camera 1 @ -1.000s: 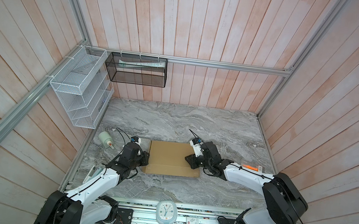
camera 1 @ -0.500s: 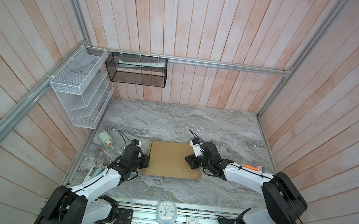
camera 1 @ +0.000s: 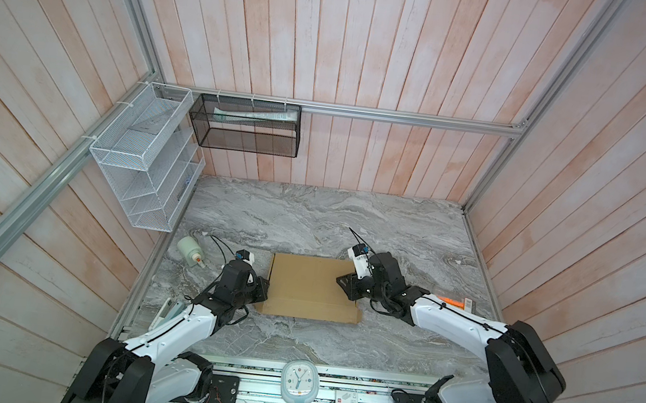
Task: Fold the paper box
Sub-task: 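Slide the right gripper toward the lid's side edge while the left holds the box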
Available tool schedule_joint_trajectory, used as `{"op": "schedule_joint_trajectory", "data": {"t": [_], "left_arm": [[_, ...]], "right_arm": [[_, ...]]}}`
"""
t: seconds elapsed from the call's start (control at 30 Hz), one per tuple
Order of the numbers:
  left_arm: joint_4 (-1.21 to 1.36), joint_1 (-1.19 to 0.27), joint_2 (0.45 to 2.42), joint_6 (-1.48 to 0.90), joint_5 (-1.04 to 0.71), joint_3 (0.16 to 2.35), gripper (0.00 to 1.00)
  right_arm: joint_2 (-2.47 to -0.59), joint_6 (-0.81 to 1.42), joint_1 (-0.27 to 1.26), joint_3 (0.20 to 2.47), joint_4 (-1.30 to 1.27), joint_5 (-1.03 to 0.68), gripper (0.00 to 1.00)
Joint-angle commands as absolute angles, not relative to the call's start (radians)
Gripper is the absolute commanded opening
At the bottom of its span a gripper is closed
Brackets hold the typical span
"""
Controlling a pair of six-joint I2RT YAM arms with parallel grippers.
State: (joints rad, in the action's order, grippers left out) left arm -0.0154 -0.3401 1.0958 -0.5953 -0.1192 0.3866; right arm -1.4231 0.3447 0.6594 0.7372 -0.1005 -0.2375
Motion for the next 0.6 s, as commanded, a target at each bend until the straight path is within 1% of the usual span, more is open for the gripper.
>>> {"op": "schedule_joint_trajectory", "data": {"t": [0.0, 0.17, 0.33, 0.57], "left_arm": [[-0.035, -0.336, 1.069, -0.597, -0.095, 0.375, 0.26], [-0.053, -0.334, 1.053, -0.577, -0.077, 0.404, 0.28], [-0.080, -0.322, 1.058, -0.542, -0.076, 0.444, 0.29], [-0.083, -0.256, 1.079, -0.499, -0.143, 0.471, 0.29]], "right_arm": [[-1.366, 0.367, 0.638, 0.729, -0.064, -0.231, 0.25], [-1.308, 0.391, 0.594, 0.677, -0.067, -0.229, 0.25], [-1.294, 0.402, 0.560, 0.646, -0.081, -0.260, 0.25], [-1.316, 0.385, 0.551, 0.654, -0.089, -0.315, 0.25]]}}
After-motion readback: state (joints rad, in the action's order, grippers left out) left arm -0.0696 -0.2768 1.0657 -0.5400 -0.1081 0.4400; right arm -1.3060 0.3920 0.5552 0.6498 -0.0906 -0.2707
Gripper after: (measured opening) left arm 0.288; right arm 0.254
